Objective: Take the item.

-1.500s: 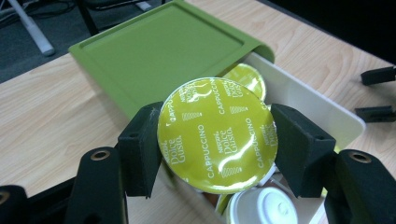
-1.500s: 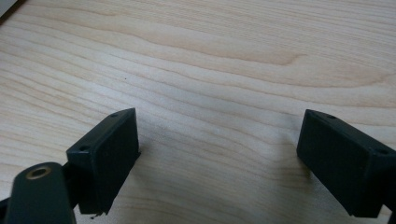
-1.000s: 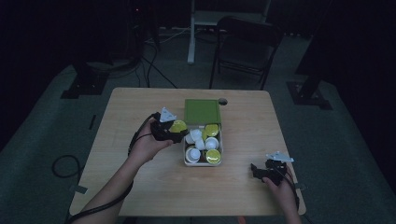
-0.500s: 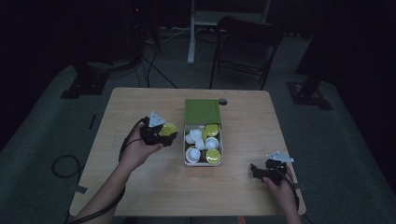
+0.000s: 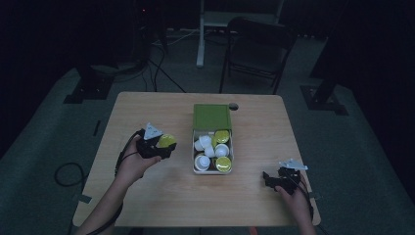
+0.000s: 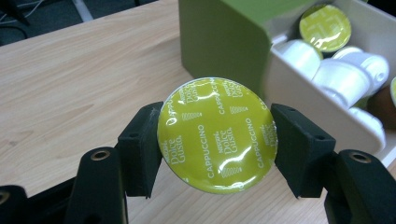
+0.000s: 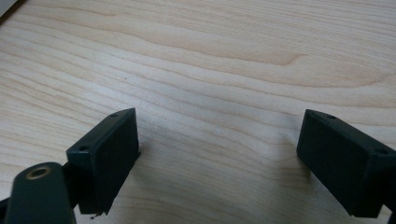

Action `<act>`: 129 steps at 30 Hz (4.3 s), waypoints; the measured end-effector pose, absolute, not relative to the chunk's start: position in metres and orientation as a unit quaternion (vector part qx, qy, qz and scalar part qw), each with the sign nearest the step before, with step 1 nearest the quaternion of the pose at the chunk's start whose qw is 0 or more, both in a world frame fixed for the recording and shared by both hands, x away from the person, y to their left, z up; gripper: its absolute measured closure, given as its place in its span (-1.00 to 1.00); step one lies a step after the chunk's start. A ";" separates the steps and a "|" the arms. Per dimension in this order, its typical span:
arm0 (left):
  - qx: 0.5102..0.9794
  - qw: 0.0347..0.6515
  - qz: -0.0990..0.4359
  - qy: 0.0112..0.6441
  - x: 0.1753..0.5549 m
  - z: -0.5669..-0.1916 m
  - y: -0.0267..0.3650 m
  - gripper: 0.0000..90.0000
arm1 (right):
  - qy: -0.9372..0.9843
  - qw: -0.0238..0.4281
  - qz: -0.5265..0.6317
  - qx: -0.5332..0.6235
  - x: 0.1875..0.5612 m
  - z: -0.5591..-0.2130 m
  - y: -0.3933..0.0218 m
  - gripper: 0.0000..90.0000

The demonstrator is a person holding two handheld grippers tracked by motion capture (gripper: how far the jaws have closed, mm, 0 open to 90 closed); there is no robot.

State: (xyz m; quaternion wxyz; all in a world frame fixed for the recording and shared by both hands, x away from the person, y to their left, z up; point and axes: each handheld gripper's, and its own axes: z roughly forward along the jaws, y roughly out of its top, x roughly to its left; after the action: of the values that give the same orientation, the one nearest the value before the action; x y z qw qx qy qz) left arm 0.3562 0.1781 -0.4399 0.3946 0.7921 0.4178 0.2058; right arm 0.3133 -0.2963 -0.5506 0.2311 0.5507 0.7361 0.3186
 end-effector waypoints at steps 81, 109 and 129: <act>0.742 0.305 0.253 0.541 0.321 -0.528 0.289 -0.14 | 0.736 0.231 0.319 0.551 0.313 -0.551 -0.296 -0.73; 0.730 0.369 0.241 0.523 0.319 -0.498 0.281 -0.61 | 0.736 0.231 0.318 0.551 0.313 -0.551 -0.296 -0.73; 0.775 0.405 0.223 0.430 0.315 -0.490 0.244 -0.61 | 0.736 0.231 0.318 0.551 0.313 -0.551 -0.296 -0.73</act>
State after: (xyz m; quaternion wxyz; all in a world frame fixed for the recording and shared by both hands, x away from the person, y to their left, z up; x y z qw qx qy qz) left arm 0.3147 0.2440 -0.4901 0.4050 0.7755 0.4302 0.2226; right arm 0.3134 -0.2963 -0.5506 0.2313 0.5506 0.7362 0.3184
